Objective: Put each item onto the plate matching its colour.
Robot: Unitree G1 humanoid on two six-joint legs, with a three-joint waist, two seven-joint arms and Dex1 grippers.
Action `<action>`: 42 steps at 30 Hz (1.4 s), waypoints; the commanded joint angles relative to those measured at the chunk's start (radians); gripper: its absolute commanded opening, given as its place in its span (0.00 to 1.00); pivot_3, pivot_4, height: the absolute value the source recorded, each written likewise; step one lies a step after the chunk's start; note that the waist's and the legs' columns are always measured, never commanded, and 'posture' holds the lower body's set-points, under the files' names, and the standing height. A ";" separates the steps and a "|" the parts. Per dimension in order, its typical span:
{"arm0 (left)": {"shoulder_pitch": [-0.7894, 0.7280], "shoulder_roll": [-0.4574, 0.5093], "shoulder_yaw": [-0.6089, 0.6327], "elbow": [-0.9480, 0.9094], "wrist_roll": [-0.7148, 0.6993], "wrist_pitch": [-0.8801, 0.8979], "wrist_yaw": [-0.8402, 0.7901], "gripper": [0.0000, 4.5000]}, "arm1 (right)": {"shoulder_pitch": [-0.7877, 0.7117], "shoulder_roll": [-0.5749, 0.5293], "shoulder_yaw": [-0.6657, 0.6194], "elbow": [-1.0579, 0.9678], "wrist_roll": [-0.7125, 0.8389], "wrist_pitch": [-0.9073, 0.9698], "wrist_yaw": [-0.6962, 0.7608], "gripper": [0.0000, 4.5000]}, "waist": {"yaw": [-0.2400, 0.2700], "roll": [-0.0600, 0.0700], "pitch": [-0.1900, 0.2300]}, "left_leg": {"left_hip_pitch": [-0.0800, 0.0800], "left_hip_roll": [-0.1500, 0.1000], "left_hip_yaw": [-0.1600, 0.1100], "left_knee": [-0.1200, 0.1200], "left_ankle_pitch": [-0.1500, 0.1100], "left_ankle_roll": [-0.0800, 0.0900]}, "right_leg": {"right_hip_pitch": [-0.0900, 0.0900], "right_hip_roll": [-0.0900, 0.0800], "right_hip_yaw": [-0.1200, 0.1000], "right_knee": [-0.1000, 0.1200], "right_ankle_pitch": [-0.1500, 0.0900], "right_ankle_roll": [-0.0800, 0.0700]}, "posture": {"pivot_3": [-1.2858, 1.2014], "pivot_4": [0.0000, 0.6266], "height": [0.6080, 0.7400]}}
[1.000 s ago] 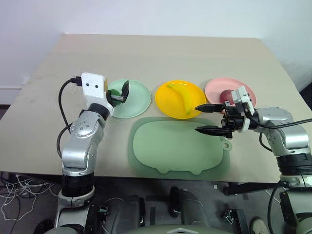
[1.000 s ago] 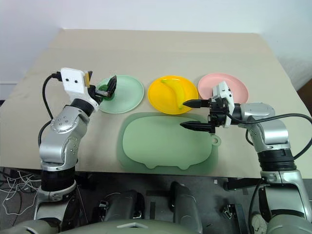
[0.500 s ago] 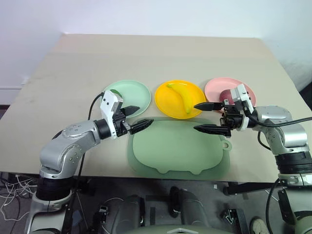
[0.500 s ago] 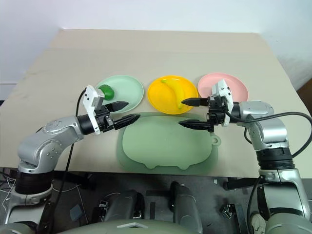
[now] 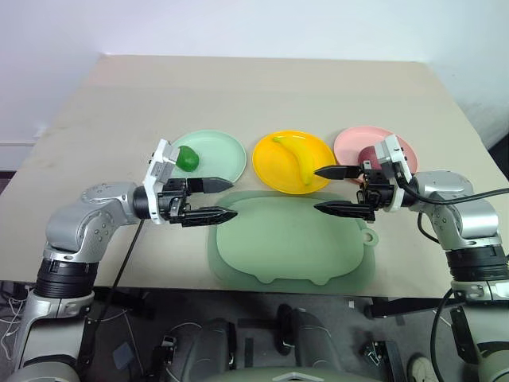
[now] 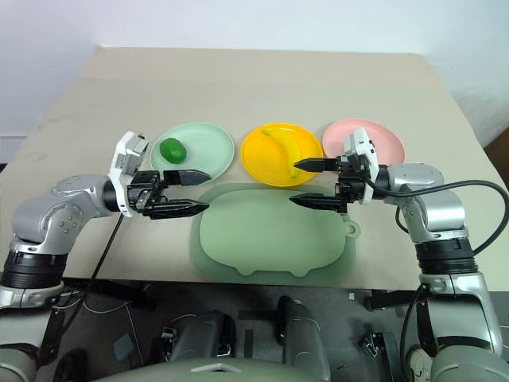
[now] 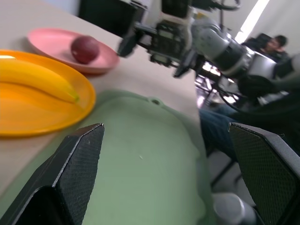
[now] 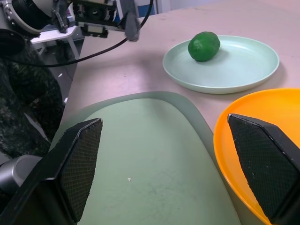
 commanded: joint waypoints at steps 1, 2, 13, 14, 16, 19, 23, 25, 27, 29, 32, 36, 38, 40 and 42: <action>-0.017 0.032 -0.011 -0.001 0.033 -0.059 -0.064 0.99 | -0.014 0.006 -0.017 -0.038 0.018 0.010 -0.006 1.00 | 0.000 0.000 0.000 | 0.000 0.000 0.000 0.000 0.000 0.000 | 0.000 0.000 0.000 0.000 0.000 0.000 | 0.52 0.24 1.00; -0.022 0.030 -0.015 0.010 0.041 -0.067 -0.065 0.99 | -0.015 0.009 -0.014 -0.038 0.019 0.010 -0.004 1.00 | 0.000 0.000 0.000 | 0.000 0.000 0.000 0.000 0.000 0.000 | 0.000 0.000 0.000 0.000 0.000 0.000 | 0.52 0.24 1.00; -0.032 0.018 -0.010 0.011 0.062 -0.072 -0.043 0.99 | -0.037 0.020 -0.016 0.016 0.001 -0.015 0.010 1.00 | 0.001 0.000 0.000 | 0.000 0.000 0.000 0.000 0.000 0.000 | 0.000 0.000 0.000 0.000 0.000 0.000 | 0.52 0.24 1.00; -0.041 0.012 -0.012 0.019 0.067 -0.079 -0.042 0.99 | -0.038 0.019 -0.017 0.028 -0.004 -0.023 0.011 1.00 | 0.001 0.000 0.000 | 0.000 0.000 0.000 0.000 0.000 0.000 | 0.000 0.000 0.000 0.000 0.000 0.000 | 0.52 0.24 1.00; -0.053 0.013 -0.022 0.018 0.051 -0.056 -0.063 0.99 | -0.035 0.012 -0.021 0.037 -0.005 -0.030 0.019 1.00 | 0.001 0.000 0.000 | 0.000 0.000 0.000 0.000 0.000 0.000 | 0.000 0.000 0.000 0.000 0.000 0.000 | 0.52 0.24 1.00; -0.071 0.000 -0.050 0.035 0.065 -0.055 -0.075 0.99 | -0.035 -0.004 -0.028 0.053 -0.011 -0.041 0.028 1.00 | 0.000 0.000 0.000 | 0.000 0.000 0.000 0.000 0.000 0.000 | 0.000 0.000 0.000 0.000 0.000 0.000 | 0.52 0.24 1.00; -0.106 -0.045 -0.089 0.086 0.093 -0.076 -0.080 0.99 | -0.024 -0.034 -0.047 0.067 -0.008 -0.045 0.048 1.00 | 0.001 0.000 0.000 | -0.001 0.000 0.000 0.000 0.000 0.000 | 0.000 0.000 0.000 0.000 0.000 0.000 | 0.52 0.24 1.00; -0.125 -0.068 -0.105 0.098 0.098 -0.079 -0.086 0.99 | -0.031 -0.044 -0.053 0.086 -0.012 -0.055 0.050 1.00 | 0.000 0.000 0.000 | -0.001 0.000 0.000 0.000 0.000 0.000 | 0.000 0.000 0.000 0.000 0.000 0.000 | 0.52 0.24 1.00; -0.139 -0.091 -0.108 0.117 0.115 -0.102 -0.078 0.99 | -0.032 -0.046 -0.064 0.086 -0.003 -0.047 0.042 1.00 | 0.000 0.000 0.000 | -0.001 0.000 0.000 0.000 0.000 0.000 | 0.000 0.000 0.000 0.000 0.000 0.000 | 0.52 0.24 1.00; -0.149 -0.099 -0.114 0.130 0.120 -0.097 -0.079 0.99 | -0.025 -0.048 -0.067 0.080 -0.003 -0.045 0.044 1.00 | 0.000 0.000 0.000 | 0.000 0.000 0.000 0.000 0.000 0.000 | 0.000 0.000 0.000 0.000 0.000 0.000 | 0.52 0.24 1.00; -0.142 -0.105 -0.115 0.134 0.141 -0.122 -0.070 0.99 | 0.006 -0.049 -0.074 0.046 0.003 -0.038 0.042 1.00 | -0.001 0.000 0.000 | 0.000 0.000 0.000 0.000 0.000 0.000 | 0.000 0.000 0.000 0.000 0.000 0.000 | 0.52 0.24 1.00; -0.171 -0.096 -0.107 0.186 0.136 -0.120 -0.108 0.99 | 0.019 -0.069 -0.084 0.039 0.014 -0.020 0.059 1.00 | 0.000 0.000 0.000 | 0.000 0.000 0.000 0.000 0.000 0.000 | 0.000 0.000 0.000 0.000 0.000 0.000 | 0.52 0.24 1.00; -0.168 -0.097 -0.112 0.195 0.158 -0.150 -0.108 0.99 | 0.024 -0.092 -0.096 0.055 0.005 -0.031 0.067 1.00 | 0.001 0.000 0.000 | 0.000 0.000 0.000 0.000 0.000 0.000 | 0.000 0.000 0.000 0.000 0.000 0.000 | 0.52 0.24 1.00; -0.184 -0.107 -0.111 0.208 0.152 -0.146 -0.112 0.99 | 0.023 -0.114 -0.115 0.072 0.005 -0.029 0.061 1.00 | 0.002 0.000 0.000 | -0.001 0.000 0.000 0.000 0.000 0.000 | 0.000 0.000 0.000 0.000 0.000 0.000 | 0.52 0.24 1.00; -0.196 -0.122 -0.119 0.219 0.159 -0.159 -0.115 0.99 | 0.028 -0.123 -0.124 0.075 0.000 -0.043 0.055 1.00 | 0.002 0.000 0.000 | -0.001 0.000 0.000 0.000 0.000 0.000 | 0.000 0.000 0.000 0.000 0.000 0.000 | 0.52 0.24 1.00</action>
